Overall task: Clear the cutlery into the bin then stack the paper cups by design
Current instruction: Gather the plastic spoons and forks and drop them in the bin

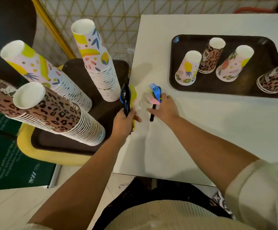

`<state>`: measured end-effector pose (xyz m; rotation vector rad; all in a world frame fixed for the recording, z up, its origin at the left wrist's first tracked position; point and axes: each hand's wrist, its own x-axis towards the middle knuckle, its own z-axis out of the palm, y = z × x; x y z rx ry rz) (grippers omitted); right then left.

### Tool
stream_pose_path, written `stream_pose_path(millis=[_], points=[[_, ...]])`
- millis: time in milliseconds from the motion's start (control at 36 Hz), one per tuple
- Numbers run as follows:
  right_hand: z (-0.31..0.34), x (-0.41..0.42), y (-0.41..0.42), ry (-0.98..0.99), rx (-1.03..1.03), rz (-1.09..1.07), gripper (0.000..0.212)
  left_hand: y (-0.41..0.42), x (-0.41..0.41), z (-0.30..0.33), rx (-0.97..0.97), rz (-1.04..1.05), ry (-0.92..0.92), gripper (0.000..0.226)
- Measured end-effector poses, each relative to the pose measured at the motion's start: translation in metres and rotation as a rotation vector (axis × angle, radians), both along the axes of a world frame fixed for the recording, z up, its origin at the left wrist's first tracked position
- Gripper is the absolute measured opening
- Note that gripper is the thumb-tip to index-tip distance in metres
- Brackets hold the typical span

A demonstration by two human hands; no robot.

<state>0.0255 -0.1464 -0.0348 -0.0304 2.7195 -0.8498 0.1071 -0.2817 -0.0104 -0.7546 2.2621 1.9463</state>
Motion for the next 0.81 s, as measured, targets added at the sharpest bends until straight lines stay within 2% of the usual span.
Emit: stream_pose_path(millis=[139,306,472,611,694,806], points=[[0.001,0.008,0.006,0.049,0.095,-0.001,0.041,-0.001,-0.004,-0.004,0.033,-0.080,-0.002,0.018],[0.002,0.028,0.034,0.006,0.214,-0.034,0.040,0.021,-0.014,-0.007,0.113,-0.186,-0.012,0.023],[0.001,0.057,0.081,-0.032,0.181,-0.166,0.032,0.060,-0.020,-0.005,0.070,-0.268,0.008,0.026],[0.006,0.080,0.120,-0.039,-0.004,-0.361,0.028,0.100,-0.016,0.000,0.179,-0.372,0.023,0.026],[0.009,0.099,0.150,-0.059,-0.264,-0.511,0.004,0.134,-0.010,0.002,0.224,-0.435,-0.031,0.026],[0.014,0.122,0.184,-0.086,-0.622,-0.681,0.008,0.183,0.003,0.007,0.268,-0.478,-0.085,0.025]])
